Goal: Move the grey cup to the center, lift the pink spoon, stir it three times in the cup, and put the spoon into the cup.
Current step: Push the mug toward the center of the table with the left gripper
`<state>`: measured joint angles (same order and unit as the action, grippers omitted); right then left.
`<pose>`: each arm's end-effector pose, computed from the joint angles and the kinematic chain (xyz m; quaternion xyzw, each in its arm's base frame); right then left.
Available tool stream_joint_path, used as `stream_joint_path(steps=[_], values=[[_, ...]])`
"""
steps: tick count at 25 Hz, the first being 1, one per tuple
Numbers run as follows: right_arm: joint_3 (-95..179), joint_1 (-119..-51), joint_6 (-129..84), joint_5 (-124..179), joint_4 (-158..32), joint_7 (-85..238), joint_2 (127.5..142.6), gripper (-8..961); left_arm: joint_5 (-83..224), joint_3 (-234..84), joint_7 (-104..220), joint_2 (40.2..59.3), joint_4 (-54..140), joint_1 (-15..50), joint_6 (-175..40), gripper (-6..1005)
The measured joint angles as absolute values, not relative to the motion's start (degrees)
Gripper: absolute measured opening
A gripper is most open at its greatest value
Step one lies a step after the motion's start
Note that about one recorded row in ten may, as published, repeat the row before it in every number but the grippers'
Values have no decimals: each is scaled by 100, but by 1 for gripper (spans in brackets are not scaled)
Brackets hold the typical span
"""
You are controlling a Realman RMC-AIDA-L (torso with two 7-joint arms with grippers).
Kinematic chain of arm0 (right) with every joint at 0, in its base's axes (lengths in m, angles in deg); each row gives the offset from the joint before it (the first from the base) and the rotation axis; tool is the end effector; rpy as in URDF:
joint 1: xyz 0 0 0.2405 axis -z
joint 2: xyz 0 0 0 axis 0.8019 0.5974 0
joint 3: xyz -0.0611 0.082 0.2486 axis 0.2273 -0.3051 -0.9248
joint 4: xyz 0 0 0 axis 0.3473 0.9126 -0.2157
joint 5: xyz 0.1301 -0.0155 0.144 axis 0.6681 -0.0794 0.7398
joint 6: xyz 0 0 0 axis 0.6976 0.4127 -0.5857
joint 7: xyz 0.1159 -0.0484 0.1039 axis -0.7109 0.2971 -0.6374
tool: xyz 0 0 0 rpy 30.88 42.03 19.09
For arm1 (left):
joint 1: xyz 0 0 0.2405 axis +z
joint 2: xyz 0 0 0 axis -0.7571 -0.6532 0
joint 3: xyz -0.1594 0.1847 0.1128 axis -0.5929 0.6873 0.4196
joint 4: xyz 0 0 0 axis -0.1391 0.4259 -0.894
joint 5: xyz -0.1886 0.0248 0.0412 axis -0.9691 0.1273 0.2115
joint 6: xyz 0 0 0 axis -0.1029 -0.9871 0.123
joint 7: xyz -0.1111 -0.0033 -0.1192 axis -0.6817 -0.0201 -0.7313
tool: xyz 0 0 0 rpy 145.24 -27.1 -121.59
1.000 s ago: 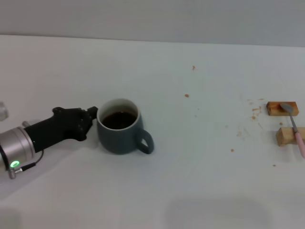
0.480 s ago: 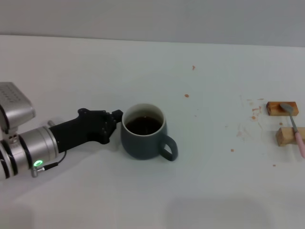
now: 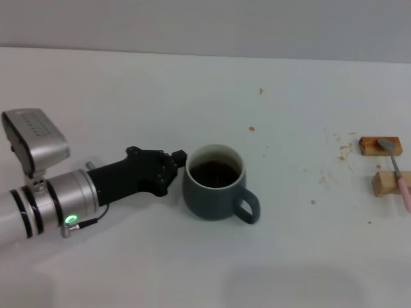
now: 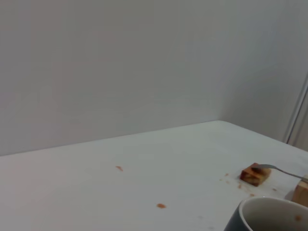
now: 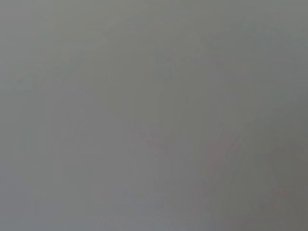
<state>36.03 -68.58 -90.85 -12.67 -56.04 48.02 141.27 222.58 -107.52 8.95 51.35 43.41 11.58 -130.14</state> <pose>0.4274 0.2526 0.0614 -0.4113 0.4024 0.3917 0.7179 -0.2722 0.3387 -0.0852 -0.9066 -0.2433 -0.2637 0.2220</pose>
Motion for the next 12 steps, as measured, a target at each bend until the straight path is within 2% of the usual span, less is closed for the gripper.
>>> stream_joint_path(steps=[3,12], values=[[3603,-6858,-9085,-1267,-5604,4802,14127,620,22259,-10729,904,5236,4340,1107,-12997,17],[3613,-6860,-9086,-1269,-5604,4795,14120,620,22250,-10732,936,5251,4215,1080,-12980,20]])
